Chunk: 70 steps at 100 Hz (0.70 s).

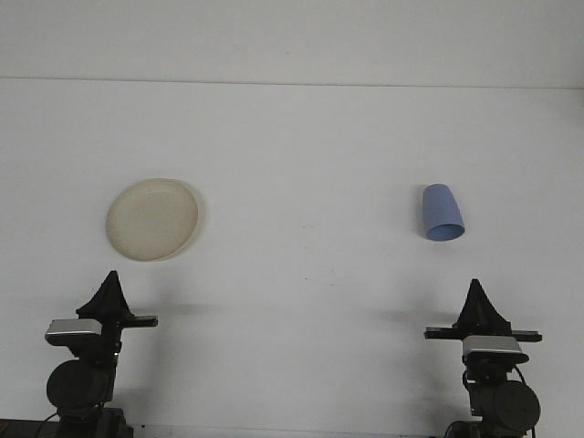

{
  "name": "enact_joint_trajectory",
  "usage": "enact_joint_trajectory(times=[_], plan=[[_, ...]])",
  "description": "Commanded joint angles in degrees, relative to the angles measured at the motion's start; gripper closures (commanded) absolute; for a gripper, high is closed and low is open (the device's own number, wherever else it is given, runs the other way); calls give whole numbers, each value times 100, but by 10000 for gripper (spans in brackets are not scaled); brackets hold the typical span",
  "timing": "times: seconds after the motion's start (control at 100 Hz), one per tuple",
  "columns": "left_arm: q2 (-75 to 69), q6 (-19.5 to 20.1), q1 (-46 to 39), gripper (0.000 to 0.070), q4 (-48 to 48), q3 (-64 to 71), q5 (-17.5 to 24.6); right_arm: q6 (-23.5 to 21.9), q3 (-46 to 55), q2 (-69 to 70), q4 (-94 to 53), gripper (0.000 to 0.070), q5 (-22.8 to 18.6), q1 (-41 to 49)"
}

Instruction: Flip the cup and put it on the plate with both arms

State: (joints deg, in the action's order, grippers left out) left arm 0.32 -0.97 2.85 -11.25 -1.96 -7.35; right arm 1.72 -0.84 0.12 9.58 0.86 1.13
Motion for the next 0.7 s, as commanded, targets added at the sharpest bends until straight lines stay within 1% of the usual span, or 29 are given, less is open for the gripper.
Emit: enact_joint_trajectory(times=[0.0,0.35,0.43,0.69], plan=[[-4,11,-7,689,-81,114,-13,-44,13,-7,70,693,7,4],[-4,11,-7,689,-81,114,-13,-87,-114,-4,-103,693,2,4],[-4,11,-7,689,-81,114,-13,-177,-348,0,-457,693,4,4],[-4,11,-7,689,-81,114,-13,-170,-1552,282,-1871,693,2,4]])
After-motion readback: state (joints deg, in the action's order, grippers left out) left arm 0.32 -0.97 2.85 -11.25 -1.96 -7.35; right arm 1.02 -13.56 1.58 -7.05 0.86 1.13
